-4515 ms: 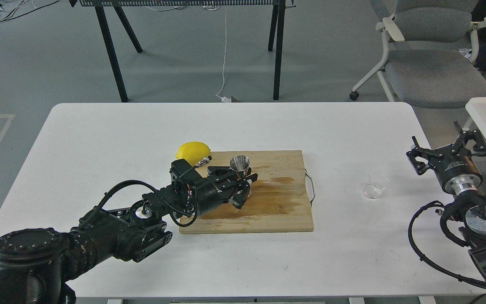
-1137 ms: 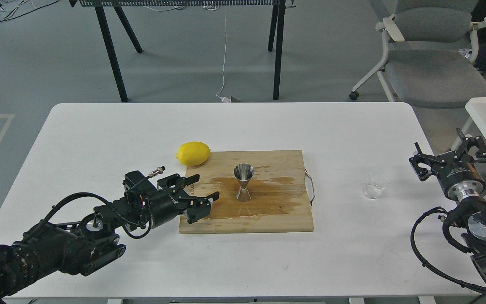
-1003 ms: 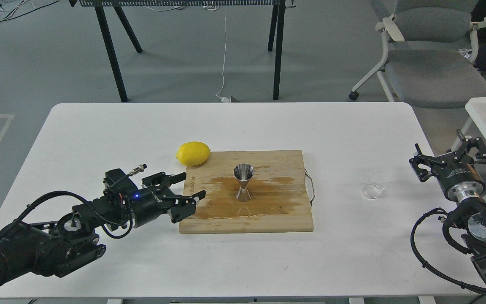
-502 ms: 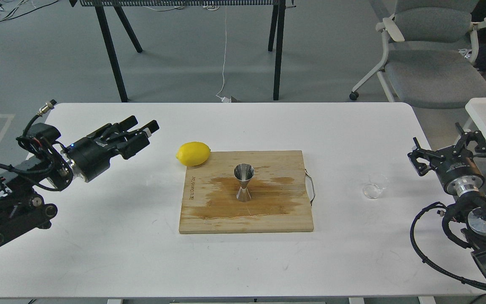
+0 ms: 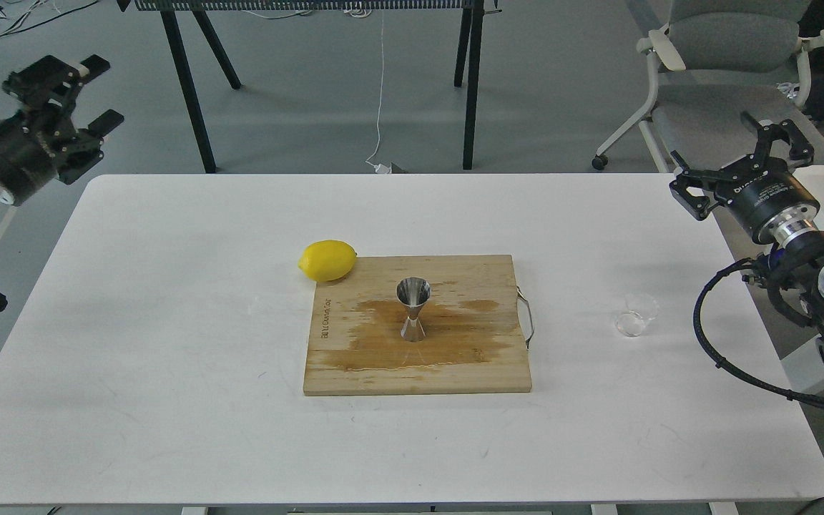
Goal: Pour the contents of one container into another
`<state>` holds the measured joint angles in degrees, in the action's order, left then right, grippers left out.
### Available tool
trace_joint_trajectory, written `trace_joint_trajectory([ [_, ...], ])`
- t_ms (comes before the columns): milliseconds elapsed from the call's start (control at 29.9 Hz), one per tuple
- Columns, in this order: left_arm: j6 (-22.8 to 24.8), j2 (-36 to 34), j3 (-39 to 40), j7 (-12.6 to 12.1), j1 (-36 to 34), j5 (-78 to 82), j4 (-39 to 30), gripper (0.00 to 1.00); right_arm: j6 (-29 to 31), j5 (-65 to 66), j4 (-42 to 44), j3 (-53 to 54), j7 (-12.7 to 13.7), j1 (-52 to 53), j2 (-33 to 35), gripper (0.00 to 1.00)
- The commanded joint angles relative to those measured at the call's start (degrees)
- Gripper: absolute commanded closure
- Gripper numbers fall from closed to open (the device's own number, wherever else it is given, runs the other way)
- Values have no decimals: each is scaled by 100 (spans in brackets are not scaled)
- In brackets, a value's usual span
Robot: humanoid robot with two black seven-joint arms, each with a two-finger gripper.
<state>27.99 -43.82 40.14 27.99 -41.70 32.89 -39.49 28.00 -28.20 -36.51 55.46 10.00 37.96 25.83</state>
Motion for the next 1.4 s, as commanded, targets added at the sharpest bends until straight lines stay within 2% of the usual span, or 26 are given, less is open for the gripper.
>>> trace_joint_trajectory([
  [0, 1, 22, -147, 1, 47, -1072, 292, 12, 0, -484, -382, 70, 658, 18, 62, 1],
  [33, 1, 40, -147, 1, 65, -1239, 292, 11, -336, -520, -496, 71, 870, 27, 132, 1],
  [100, 1, 162, -147, 1, 135, -1582, 310, 11, -1432, -546, -890, 71, 1283, 27, 299, 1],
  [167, 1, 233, -138, 1, 223, -2003, 327, 11, -2303, -573, -1277, 88, 1503, -17, 484, 1],
  [268, 1, 321, -138, 1, 302, -2750, 371, 11, -2913, -896, -1499, 123, 1575, -131, 713, 1],
  [435, 1, 532, -138, 1, 329, -3657, 371, 11, -3959, -1442, -1911, 193, 1505, -447, 1020, 1],
  [502, 1, 611, -138, 1, 346, -3719, 380, 11, -3951, -1600, -1991, 561, 1339, -675, 1038, 1],
  [635, 1, 804, -147, 1, 425, -3711, 450, 11, -3706, -1733, -2341, 1300, 601, -1413, 916, 1],
  [836, 1, 813, -147, 1, 470, -3711, 652, 10, -3127, -1715, -3054, 1345, 20, -2292, 687, 1],
  [970, 1, 813, -147, 1, 505, -3702, 767, 10, -2651, -1707, -3134, 1301, -34, -2679, 547, 1],
  [1371, 1, 963, -147, 1, 672, -3702, 960, 10, -2545, -1549, -3169, 1064, -16, -3172, 458, 1],
])
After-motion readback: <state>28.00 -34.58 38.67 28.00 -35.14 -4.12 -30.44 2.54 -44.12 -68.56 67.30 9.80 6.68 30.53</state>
